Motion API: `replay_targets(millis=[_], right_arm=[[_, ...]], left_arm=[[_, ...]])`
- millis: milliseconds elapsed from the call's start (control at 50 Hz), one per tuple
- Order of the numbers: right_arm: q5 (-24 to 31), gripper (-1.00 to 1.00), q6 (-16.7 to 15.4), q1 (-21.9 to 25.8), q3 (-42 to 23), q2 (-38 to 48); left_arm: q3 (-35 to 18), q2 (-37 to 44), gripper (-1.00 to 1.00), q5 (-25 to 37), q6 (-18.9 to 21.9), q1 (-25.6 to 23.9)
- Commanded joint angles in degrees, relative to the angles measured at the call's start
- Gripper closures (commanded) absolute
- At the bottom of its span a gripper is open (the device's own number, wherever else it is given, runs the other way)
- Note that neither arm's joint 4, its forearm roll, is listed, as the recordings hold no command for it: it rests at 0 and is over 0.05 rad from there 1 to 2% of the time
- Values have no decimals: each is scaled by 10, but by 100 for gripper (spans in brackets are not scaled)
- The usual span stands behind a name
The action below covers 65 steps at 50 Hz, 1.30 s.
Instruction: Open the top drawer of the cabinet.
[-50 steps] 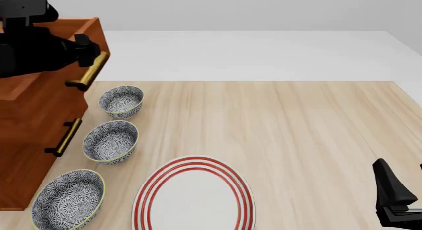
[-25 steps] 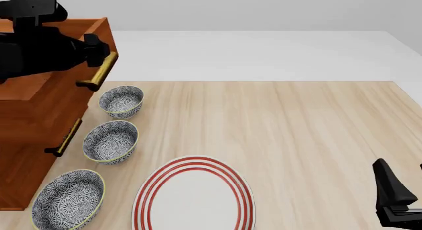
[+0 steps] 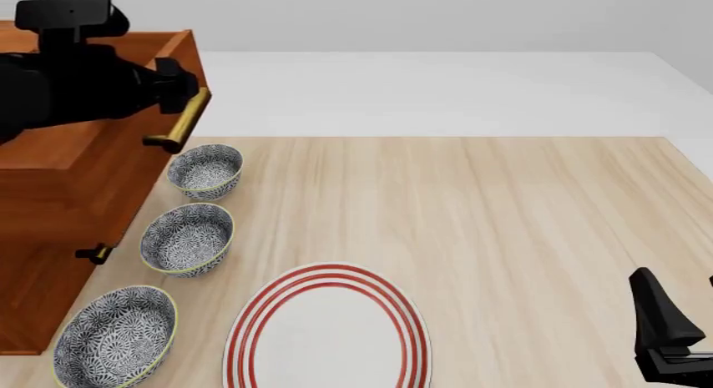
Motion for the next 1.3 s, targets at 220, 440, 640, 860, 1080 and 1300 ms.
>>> replay_targets(millis=[220, 440, 640, 860, 1080, 1300], right_arm=[[0, -100, 0, 0, 0, 0], [0, -100, 0, 0, 0, 0], [0, -100, 0, 0, 0, 0], [0, -100, 0, 0, 0, 0], [0, -100, 0, 0, 0, 0], [0, -100, 0, 0, 0, 0]], left_arm=[[29, 51, -100, 1, 33, -14], [30, 50, -100, -1, 28, -21], [37, 50, -100, -2, 25, -27], [35, 44, -100, 3, 26, -31], [38, 41, -100, 3, 20, -38], [33, 44, -100, 3, 17, -43]])
